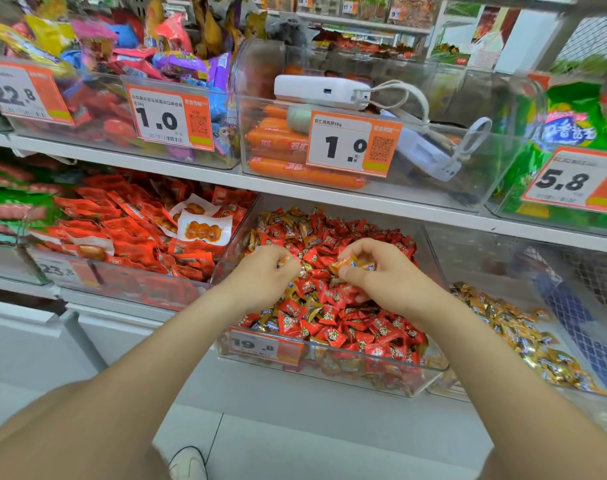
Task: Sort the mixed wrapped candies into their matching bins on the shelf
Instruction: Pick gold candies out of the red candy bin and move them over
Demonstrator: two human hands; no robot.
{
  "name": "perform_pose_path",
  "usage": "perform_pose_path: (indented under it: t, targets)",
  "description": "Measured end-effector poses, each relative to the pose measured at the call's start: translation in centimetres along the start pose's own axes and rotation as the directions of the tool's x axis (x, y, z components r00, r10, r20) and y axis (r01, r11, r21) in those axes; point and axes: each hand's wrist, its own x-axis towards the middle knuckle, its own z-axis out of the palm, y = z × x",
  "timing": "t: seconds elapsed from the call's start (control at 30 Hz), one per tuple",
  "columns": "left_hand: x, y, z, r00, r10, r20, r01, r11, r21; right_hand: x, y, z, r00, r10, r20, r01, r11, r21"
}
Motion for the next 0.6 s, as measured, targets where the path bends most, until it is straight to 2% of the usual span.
perform_pose_path:
  t: [0.13,0.23,0.33,0.47,0.6]
  targets:
    - [-0.1,0.1,0.1,1.000,-0.002,0.007,0.002,1.000,0.015,0.1,-0.1,0.0,0.998,0.004,-0.060,-0.009,0.996,-0.083]
    - [-0.2,0.2,-0.1,1.000,-0.017,-0.024,0.014,0.996,-0.090,-0.3,-0.7,0.4,0.988,-0.097,-0.120,0.067,0.970,-0.233]
    - [-0.2,0.3,-0.6,0.998,-0.016,-0.061,0.009,0.993,-0.113,-0.2,-0.9,0.9,0.980,-0.140,-0.144,0.105,0.968,-0.228]
    - [-0.5,0.2,-1.4,0.996,0.042,-0.075,-0.033,0.993,0.109,0.0,-0.8,1.2,0.987,-0.163,0.008,0.163,0.980,-0.111]
    - [-1.5,0.2,-2.0,0.997,0.079,-0.010,-0.073,0.958,0.279,0.2,-0.6,1.9,0.978,-0.198,0.065,0.208,0.925,-0.317]
